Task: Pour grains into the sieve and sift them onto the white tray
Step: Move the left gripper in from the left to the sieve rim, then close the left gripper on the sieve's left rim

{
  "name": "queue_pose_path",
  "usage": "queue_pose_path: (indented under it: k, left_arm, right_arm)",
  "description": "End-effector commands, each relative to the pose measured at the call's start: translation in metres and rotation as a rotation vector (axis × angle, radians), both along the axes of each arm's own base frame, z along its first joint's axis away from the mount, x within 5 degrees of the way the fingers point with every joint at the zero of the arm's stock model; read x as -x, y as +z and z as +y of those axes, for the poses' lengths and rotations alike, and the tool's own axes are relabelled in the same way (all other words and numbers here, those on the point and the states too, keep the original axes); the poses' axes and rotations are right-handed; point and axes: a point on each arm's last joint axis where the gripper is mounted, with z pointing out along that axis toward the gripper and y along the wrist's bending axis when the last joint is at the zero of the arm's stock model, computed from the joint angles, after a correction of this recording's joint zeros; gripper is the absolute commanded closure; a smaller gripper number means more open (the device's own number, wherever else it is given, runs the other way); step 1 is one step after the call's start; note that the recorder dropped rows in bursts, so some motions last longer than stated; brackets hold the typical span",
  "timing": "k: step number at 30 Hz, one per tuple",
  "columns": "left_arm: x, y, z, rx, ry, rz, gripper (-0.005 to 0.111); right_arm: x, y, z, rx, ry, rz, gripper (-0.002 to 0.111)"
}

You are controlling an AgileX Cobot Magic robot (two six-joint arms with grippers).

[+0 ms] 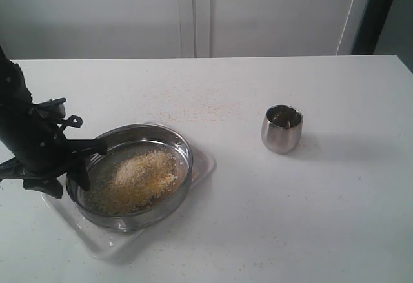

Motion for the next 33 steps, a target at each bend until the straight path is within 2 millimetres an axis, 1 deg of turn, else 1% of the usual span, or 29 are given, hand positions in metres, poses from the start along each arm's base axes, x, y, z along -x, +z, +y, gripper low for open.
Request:
queue_pose_path:
  k: [1, 4, 9, 11, 33]
  left_arm:
    - [-0.0021, -0.0005, -0.0019, 0.005, 0.008, -0.012, 0.068]
    - [-0.0033, -0.0003, -0.0021, 0.007, 0.011, -0.025, 0.080]
    - [-0.0035, -0.0002, -0.0021, 0.007, 0.011, -0.027, 0.094]
    - [-0.0035, -0.0002, -0.0021, 0.007, 0.011, -0.027, 0.098]
    - [-0.0042, -0.0001, -0.0020, 0.006, 0.007, -0.036, 0.097]
  right_arm:
    - [-0.0001, -0.0007, -0.0003, -0.002, -0.006, -0.008, 0.108]
    - [-0.0001, -0.0007, -0.0003, -0.002, -0.006, -0.008, 0.108]
    - [-0.0001, -0.0007, -0.0003, -0.002, -0.006, -0.008, 0.108]
    - [-0.0001, -0.0007, -0.0003, -0.002, -0.006, -0.008, 0.108]
    - [-0.0001, -0.0007, -0.0003, -0.002, -0.006, -0.008, 0.108]
